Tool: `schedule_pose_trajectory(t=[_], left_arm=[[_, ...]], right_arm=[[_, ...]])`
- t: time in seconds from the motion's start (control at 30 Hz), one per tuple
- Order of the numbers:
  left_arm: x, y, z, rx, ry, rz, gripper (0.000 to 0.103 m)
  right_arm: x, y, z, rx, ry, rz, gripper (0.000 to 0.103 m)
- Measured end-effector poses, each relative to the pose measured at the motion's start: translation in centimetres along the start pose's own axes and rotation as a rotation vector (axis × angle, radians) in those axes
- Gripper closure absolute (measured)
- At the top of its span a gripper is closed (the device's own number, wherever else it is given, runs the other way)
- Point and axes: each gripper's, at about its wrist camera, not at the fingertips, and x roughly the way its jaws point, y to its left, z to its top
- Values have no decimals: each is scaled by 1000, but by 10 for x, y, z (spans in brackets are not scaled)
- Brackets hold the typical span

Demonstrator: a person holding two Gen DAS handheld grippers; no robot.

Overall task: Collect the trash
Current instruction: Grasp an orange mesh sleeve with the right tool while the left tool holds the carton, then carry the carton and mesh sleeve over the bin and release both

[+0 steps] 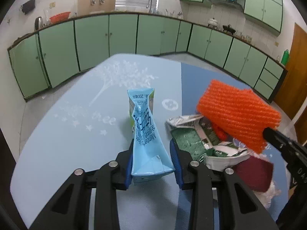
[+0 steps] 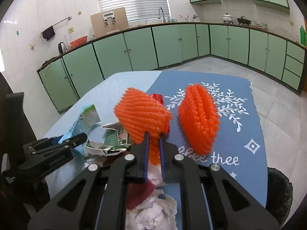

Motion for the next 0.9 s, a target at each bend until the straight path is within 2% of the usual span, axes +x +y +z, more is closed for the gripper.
schedule_pose_trajectory(t=[0.2,0.47,0.63,0.9], left_arm=[[-31,-4,13,12,-62,-21,69],[-61,-31,26,51,-105,-86,69],[-68,-59,28,95,-120,-136,69],[-72,-115,25,164,-123,-242,69]], right_arm=[[-15,0,7,4,-41,13,94],[-50,-6,18,11,-106,0,94],[-74,-24,17,30,-128,-43,94],[-121,-69,7,80,-159,-165,94]])
